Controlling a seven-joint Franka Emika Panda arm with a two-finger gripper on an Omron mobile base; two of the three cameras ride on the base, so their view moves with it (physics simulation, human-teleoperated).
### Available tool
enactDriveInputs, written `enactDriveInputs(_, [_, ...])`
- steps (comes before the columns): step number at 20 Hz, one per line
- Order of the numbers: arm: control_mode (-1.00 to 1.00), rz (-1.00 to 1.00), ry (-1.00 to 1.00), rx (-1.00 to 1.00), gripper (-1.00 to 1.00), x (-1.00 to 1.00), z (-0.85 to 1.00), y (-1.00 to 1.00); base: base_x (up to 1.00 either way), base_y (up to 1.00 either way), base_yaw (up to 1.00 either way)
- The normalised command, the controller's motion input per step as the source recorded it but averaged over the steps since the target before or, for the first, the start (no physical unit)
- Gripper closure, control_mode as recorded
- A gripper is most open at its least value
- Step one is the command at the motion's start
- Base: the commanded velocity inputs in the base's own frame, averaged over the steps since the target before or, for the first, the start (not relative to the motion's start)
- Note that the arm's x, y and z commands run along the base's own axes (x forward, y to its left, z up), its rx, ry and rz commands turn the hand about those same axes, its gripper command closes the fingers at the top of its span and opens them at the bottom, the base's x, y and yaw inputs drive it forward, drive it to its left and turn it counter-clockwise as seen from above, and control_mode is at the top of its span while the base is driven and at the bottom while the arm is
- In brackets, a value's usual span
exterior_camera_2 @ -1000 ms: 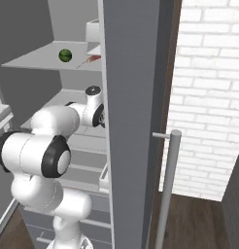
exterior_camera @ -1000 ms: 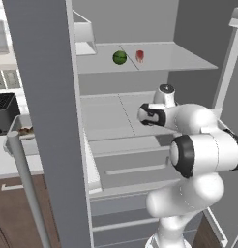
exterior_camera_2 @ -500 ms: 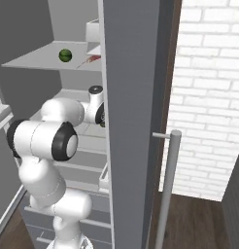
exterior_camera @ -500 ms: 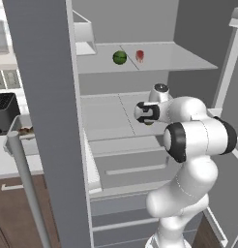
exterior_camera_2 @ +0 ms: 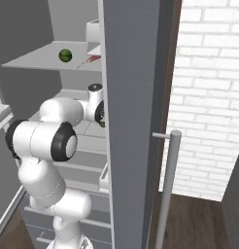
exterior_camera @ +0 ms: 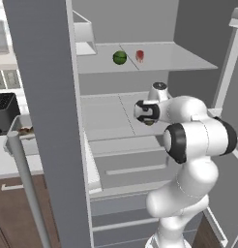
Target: Place one avocado and one steak in each tupperware on the nearby counter, to pack two identical lunches.
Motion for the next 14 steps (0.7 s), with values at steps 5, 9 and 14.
enactDriveInputs(5, [-1.00, 0.00, 0.00, 0.00, 1.00, -1.00, 0.01, 0.13, 0.00, 0.00, 0.00])
enactDriveInputs(9, [-1.00, 0.02, 0.00, 0.02, 1.00, -1.00, 0.44, 0.11, 0.00, 0.00, 0.00])
enactDriveInputs(14, [-1.00, 0.07, 0.00, 0.00, 1.00, -1.00, 0.76, 0.08, 0.00, 0.00, 0.00])
